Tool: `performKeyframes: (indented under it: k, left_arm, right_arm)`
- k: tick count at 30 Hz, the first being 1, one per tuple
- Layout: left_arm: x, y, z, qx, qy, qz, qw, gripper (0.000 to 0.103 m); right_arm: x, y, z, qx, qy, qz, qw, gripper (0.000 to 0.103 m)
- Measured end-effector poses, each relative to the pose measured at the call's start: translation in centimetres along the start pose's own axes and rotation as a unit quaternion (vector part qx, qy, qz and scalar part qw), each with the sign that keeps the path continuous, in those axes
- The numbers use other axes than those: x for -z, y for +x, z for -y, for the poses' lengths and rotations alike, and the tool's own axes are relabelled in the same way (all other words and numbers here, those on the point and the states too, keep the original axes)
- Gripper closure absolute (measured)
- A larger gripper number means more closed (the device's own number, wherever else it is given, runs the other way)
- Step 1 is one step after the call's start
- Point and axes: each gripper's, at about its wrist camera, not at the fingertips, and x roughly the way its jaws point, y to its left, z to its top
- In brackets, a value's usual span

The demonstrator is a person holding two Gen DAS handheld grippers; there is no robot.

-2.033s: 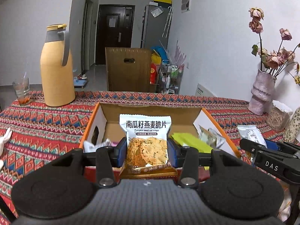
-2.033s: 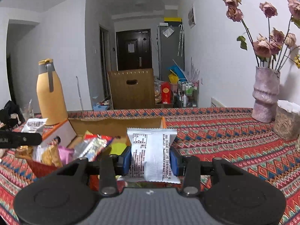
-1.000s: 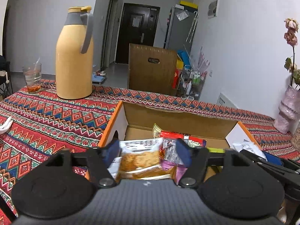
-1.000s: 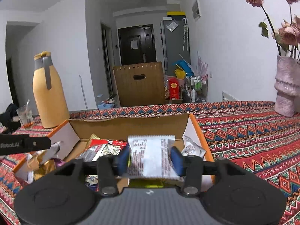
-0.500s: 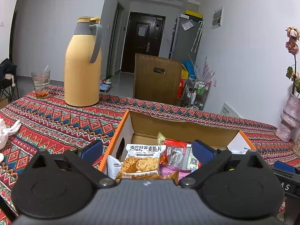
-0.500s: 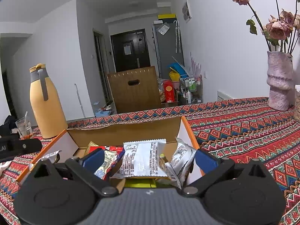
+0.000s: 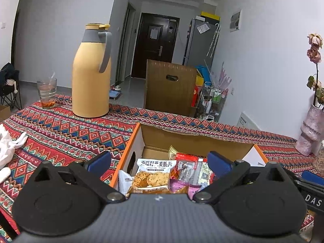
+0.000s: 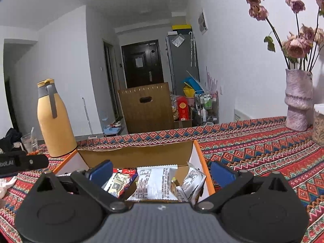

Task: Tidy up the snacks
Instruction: 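Reach both tools back to the snack pile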

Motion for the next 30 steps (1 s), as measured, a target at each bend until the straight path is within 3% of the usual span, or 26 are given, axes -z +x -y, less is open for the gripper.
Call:
performKeyframes:
  k: [14, 30]
  left_arm:
    - [1.5, -3.4, -1.6, 0.01, 0.022, -0.028, 0.9993, 0.0]
    - [6.9, -5.4, -4.1, 0.012, 0.051, -0.075, 0.9958, 0.0]
  right_arm:
    - [2.4, -4.6, -0.3, -0.008, -0.028, -0.034, 0.999, 0.0]
    - [7.7, -7.0, -1.6, -0.023, -0.026, -0.112, 0.993, 0.0]
